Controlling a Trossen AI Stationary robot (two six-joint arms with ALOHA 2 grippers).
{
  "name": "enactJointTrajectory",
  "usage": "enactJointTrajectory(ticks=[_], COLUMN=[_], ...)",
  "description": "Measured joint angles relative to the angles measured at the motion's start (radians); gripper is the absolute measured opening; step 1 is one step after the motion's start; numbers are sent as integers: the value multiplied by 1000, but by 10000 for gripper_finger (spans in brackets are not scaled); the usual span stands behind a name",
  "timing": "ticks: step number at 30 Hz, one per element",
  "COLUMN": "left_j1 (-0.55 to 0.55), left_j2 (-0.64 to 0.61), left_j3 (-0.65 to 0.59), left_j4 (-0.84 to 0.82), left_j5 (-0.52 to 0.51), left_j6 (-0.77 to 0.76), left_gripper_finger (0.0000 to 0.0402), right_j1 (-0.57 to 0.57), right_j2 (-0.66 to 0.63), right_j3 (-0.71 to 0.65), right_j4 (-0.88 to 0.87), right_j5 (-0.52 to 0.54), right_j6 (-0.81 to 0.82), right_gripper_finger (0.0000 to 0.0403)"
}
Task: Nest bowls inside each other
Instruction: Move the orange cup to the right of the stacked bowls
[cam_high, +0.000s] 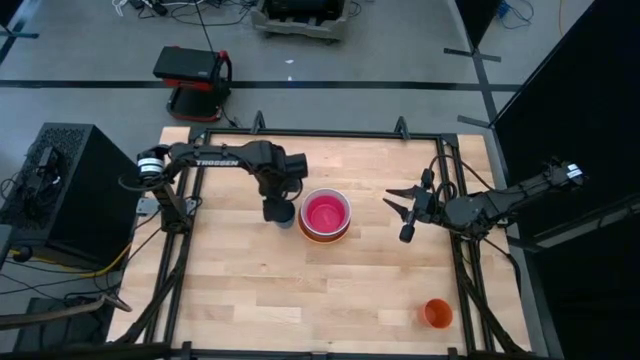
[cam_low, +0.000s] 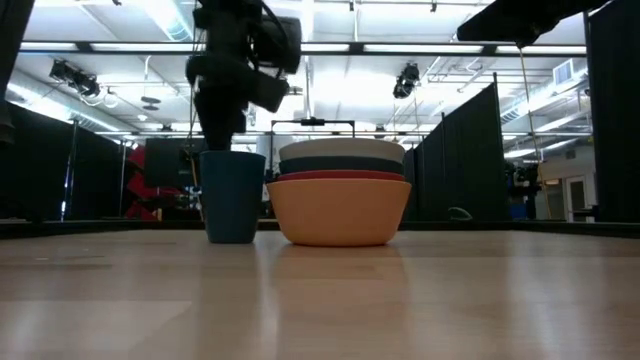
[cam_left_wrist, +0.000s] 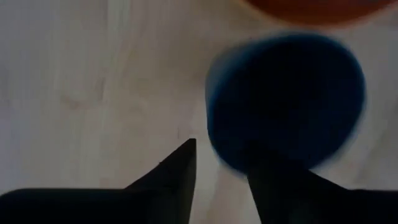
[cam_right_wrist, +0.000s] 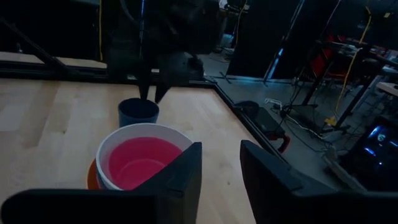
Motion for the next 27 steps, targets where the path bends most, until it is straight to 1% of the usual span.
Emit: enactJointTrajectory(ticks=[3,6,23,27], left_j1=[-1,-1,-1,-1], left_j2=[-35,-100,-614,-654], left_j3=[62,78,-323,-379], left_j4=[-21,9,360,376], left_j5=[-22,-26,-26,-26], left_j6=[-6,25,13,-11], left_gripper_finger=[141,141,116,119], right_j1=[0,0,23,23], right_j2=[0,-1,-92,-87], right_j3=[0,0,29,33], right_j4=[-12,-22,-546,-558], right_j5=[0,-5,-720,-938], right_j6=[5,14,611,777], right_gripper_finger=[102,101,53,46])
